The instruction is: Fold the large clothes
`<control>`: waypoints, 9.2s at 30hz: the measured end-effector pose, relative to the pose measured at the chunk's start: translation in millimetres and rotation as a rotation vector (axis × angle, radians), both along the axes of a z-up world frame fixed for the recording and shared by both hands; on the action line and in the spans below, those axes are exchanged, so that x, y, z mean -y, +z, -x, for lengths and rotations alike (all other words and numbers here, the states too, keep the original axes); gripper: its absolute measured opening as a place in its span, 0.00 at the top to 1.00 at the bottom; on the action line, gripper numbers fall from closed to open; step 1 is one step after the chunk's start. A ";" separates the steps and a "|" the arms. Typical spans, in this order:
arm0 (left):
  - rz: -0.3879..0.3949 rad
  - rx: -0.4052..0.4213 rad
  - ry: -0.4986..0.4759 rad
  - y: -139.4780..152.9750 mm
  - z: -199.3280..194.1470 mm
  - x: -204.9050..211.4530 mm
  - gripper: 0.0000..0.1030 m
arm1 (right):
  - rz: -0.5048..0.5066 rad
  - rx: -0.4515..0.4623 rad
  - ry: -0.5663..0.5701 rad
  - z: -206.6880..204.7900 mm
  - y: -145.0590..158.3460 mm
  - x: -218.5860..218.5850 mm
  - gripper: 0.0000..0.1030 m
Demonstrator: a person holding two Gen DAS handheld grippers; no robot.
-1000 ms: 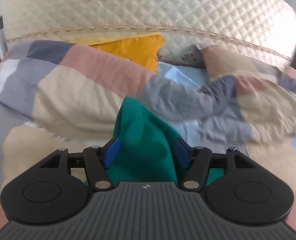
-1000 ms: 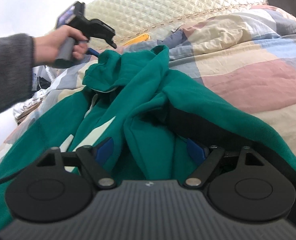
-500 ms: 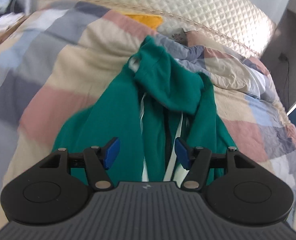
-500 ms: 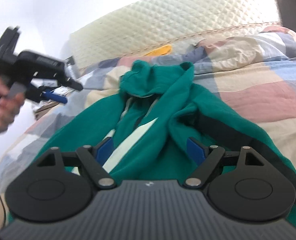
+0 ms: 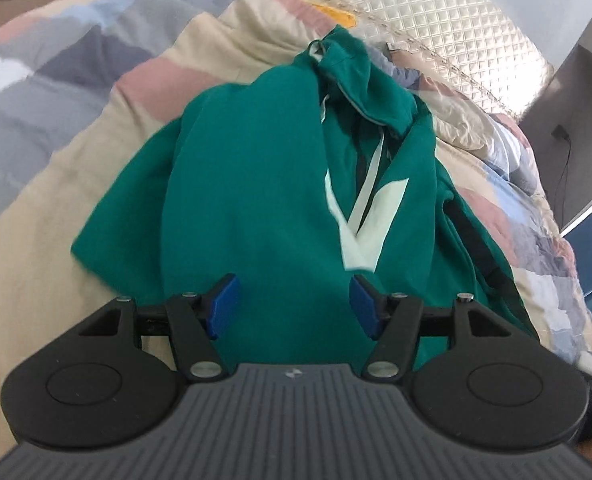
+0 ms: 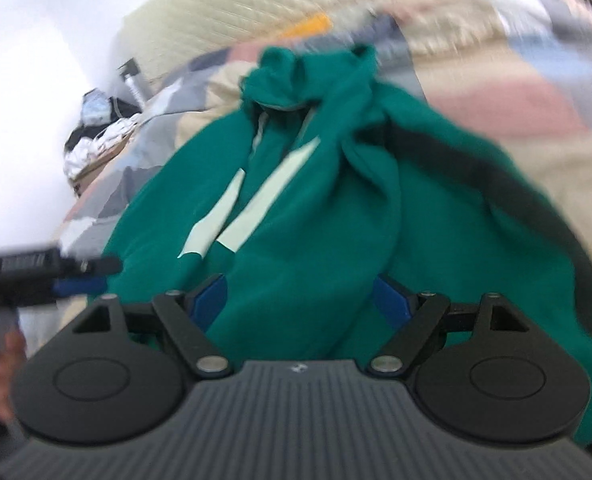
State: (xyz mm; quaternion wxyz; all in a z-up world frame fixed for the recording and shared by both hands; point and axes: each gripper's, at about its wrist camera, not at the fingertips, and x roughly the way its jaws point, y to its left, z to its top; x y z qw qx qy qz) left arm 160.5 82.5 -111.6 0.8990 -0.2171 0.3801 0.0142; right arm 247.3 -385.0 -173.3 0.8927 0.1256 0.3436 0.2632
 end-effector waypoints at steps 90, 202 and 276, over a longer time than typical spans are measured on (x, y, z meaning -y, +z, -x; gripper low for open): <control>-0.569 -0.025 0.561 17.2 -302.8 -345.1 0.85 | 0.111 0.192 -0.633 -347.4 -4.6 206.8 0.93; 0.136 -0.008 0.434 -11.7 6.3 -119.8 0.33 | -0.159 0.119 0.416 -1.7 -10.0 -128.0 0.81; 0.219 -0.024 0.274 37.8 115.9 -74.9 0.85 | 0.008 0.100 0.187 49.3 24.8 -55.3 0.43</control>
